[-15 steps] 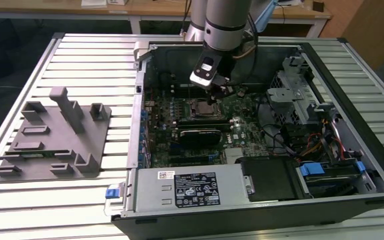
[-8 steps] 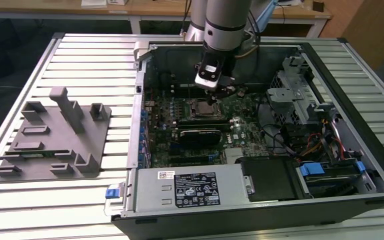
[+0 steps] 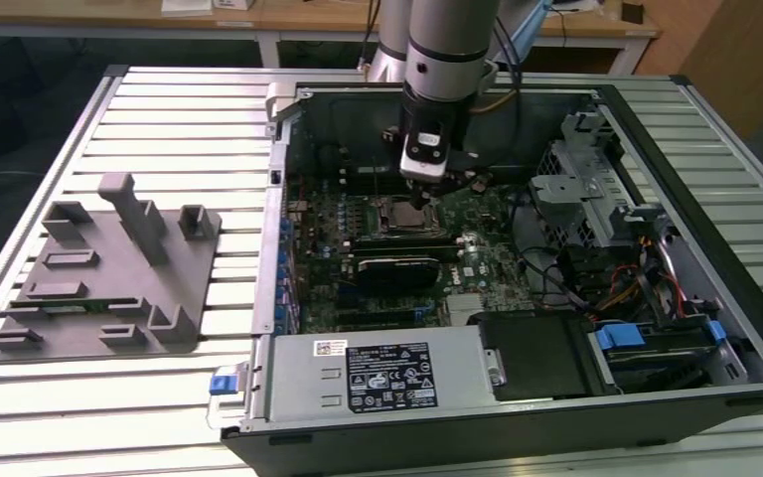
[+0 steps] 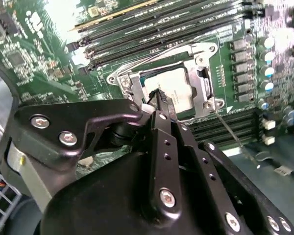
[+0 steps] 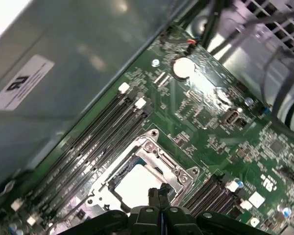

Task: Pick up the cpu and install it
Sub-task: 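Close the cpu cover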

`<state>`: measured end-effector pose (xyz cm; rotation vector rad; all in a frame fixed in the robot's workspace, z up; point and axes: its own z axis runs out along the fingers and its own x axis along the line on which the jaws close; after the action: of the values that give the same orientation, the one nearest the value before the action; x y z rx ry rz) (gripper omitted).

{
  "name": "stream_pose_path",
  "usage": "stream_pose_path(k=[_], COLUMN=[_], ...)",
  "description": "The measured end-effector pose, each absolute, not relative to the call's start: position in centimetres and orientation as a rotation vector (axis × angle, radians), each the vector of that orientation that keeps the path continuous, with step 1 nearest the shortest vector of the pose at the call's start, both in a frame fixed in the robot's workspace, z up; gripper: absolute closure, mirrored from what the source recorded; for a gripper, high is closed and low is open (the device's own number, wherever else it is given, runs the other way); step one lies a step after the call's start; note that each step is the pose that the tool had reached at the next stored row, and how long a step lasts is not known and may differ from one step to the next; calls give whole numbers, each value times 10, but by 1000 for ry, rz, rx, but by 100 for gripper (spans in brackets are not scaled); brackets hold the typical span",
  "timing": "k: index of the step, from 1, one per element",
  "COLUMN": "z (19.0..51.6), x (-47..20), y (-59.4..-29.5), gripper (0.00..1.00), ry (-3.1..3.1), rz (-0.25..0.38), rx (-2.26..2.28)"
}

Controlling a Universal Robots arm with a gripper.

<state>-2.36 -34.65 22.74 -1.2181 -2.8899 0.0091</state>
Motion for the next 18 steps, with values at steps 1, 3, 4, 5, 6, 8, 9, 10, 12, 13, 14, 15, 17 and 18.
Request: stream_pose_path(k=[1,3,4,5,6,8,9,10,12,13,14,15,17,18], z=[227,227,227,227,227,227,227,227,227,227,227,227,227,227], x=[-24,-24,-24,-24,-24,-24,-24,-24,-24,-24,-24,-24,-24,-24], y=[-346,-346,-346,-346,-346,-346,-346,-346,-346,-346,-346,-346,-346,-346], gripper=[89,89,89,89,89,89,89,89,89,89,89,89,89,89], ry=[-2901,-2922,-2933,-2943,-2952,-2971,-2981,-2989,-3006,-3014,-3022,-3029,-3044,-3052], rz=[9,9,9,9,10,10,10,10,10,10,10,10,11,11], rx=[-1192,-1140,-1112,-1085,-1059,-1006,-977,-950,-896,-869,-842,-814,-758,-724])
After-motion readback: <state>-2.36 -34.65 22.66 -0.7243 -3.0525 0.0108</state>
